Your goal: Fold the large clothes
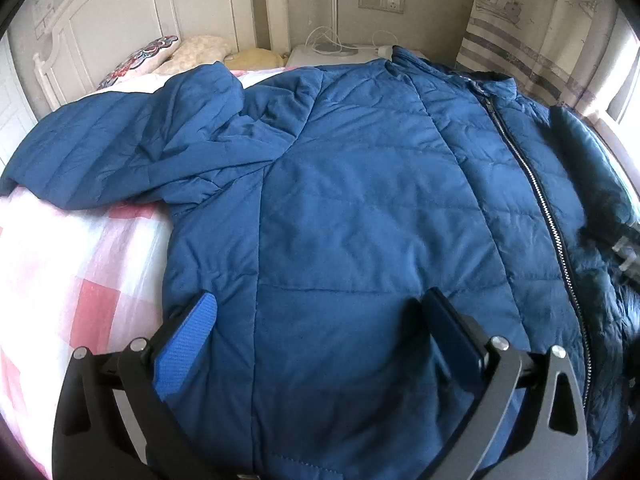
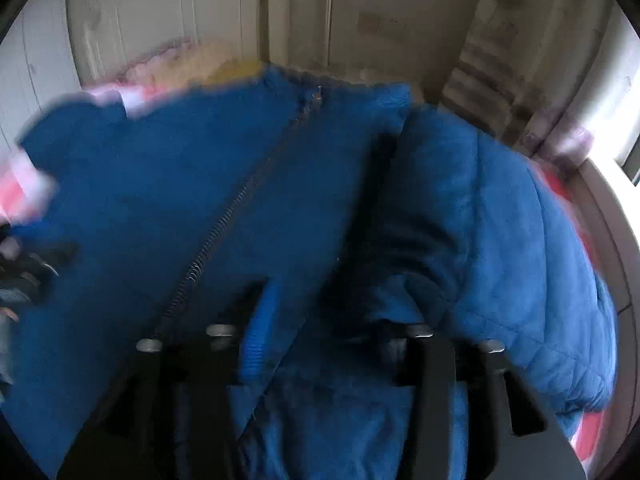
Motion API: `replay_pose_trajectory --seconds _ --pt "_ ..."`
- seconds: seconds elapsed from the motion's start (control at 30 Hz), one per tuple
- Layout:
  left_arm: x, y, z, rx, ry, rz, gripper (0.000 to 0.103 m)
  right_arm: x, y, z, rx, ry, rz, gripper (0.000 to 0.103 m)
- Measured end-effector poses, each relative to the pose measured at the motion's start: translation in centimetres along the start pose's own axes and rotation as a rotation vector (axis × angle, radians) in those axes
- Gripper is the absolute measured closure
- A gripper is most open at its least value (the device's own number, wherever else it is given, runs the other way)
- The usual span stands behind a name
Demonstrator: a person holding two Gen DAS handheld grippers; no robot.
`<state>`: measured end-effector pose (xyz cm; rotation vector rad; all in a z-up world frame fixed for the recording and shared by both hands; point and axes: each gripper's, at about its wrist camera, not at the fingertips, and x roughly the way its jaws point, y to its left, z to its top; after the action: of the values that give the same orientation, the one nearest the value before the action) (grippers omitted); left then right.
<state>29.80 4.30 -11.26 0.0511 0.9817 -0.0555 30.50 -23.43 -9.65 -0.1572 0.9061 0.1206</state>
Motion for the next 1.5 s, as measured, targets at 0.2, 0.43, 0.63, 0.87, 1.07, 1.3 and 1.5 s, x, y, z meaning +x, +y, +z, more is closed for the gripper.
replay_pose_trajectory --seconds 0.2,0.43,0.63,0.87,1.07,1.3,1.5 --pt "-0.5 0.7 -0.1 -0.027 -0.028 -0.025 0.002 -7.4 -5.9 -3.3 0.308 -0.146 0.179 0.025" --pt "-0.8 1.4 -0.2 -0.062 -0.048 -0.055 0.002 -8.2 -19.2 -11.0 0.877 -0.151 0.16 0.025" --pt "-0.8 1.6 -0.2 -0.077 -0.053 -0.075 0.002 -4.4 -23.9 -11.8 1.105 -0.175 0.188 0.025" --pt "-1.0 2.0 -0.3 -0.09 -0.064 -0.093 0.002 -4.2 -23.4 -7.9 1.042 -0.326 0.026 0.068" --pt "-1.3 2.5 -0.4 -0.118 -0.091 -0.103 0.004 -8.6 -11.9 1.7 0.503 -0.532 -0.055 0.072" --pt "-1.8 3.3 -0.4 -0.159 -0.115 -0.126 0.005 -6.1 4.8 10.1 -0.057 -0.488 0.264 0.069" --pt "-2.0 3.8 -0.6 -0.184 -0.132 -0.146 0.005 -6.5 8.1 10.1 -0.147 -0.477 0.358 0.028"
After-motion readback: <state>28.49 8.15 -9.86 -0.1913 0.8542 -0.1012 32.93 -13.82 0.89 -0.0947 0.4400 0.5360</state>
